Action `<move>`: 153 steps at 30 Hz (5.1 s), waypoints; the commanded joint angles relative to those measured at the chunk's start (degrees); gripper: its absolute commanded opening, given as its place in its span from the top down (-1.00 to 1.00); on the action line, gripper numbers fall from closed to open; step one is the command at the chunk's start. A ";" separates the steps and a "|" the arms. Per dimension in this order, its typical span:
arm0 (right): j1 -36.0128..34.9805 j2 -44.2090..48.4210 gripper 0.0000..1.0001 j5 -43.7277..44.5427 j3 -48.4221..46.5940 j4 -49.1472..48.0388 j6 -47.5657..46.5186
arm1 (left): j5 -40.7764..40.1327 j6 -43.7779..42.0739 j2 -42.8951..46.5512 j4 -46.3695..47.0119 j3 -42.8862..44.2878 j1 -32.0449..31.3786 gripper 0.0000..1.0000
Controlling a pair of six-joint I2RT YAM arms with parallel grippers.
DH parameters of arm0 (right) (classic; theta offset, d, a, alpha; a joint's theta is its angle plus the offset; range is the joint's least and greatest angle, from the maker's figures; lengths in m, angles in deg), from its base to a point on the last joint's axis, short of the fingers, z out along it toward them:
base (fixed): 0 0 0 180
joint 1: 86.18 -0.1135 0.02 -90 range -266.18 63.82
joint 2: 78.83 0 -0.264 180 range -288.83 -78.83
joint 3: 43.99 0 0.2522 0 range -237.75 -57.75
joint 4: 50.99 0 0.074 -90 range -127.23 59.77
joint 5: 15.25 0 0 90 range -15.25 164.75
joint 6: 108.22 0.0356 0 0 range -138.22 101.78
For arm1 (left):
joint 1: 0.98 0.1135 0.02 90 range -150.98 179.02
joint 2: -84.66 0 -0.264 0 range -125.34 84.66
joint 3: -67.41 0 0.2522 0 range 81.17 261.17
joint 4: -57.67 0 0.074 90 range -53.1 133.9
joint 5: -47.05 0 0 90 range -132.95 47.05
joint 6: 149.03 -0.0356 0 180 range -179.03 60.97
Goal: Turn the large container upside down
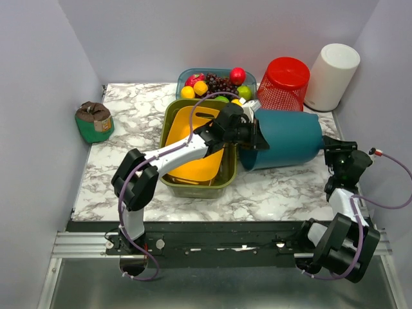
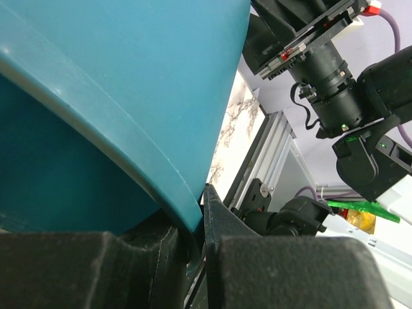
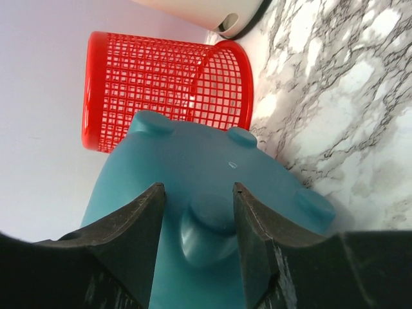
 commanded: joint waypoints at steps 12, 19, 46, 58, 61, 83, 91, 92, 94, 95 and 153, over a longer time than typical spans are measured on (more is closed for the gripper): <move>-1.40 -0.85 -0.61 -18.89 -14.68 10.82 -22.22 | -2.22 -4.11 -3.28 -8.90 0.94 -4.16 0.53; -0.87 -3.86 -0.73 -13.12 -13.56 9.88 -22.16 | -1.87 -4.81 -2.48 -8.90 -0.56 -2.75 0.51; -0.96 -10.62 -0.67 -46.05 -16.63 3.63 -31.48 | 1.74 -13.61 -6.88 -16.20 3.84 -2.40 -0.11; -2.89 -2.44 -0.67 -48.88 -17.32 4.15 -28.31 | -3.79 -12.11 -4.42 -15.85 2.44 -1.96 -0.31; -3.33 -1.56 -0.67 -44.17 -17.24 6.59 -29.88 | -5.90 -11.67 -2.31 -15.41 1.12 -1.52 -0.33; -0.87 -21.30 -0.93 -36.29 -27.43 4.27 -31.49 | -11.89 -7.63 2.18 -6.98 0.75 2.96 -0.52; -0.87 -26.87 -0.97 -41.84 -26.56 -6.75 -27.42 | -14.43 -7.10 -0.64 -9.08 5.59 3.32 -0.26; -0.87 -26.70 -0.97 -41.67 -25.94 -6.31 -26.56 | -14.61 -7.28 -0.64 -9.08 5.59 3.32 -0.20; -0.96 -26.35 -0.97 -42.89 -24.45 -9.63 -24.45 | -15.05 -7.37 -0.55 -9.60 5.59 3.32 0.04; -0.96 -26.43 -0.96 -43.59 -23.23 -11.30 -22.00 | -14.97 -7.37 -0.64 -9.78 5.59 3.32 0.12; 11.52 -13.43 -0.90 -39.82 -9.24 -8.24 -13.89 | 11.48 -17.74 0.60 -5.57 -7.68 0.68 1.00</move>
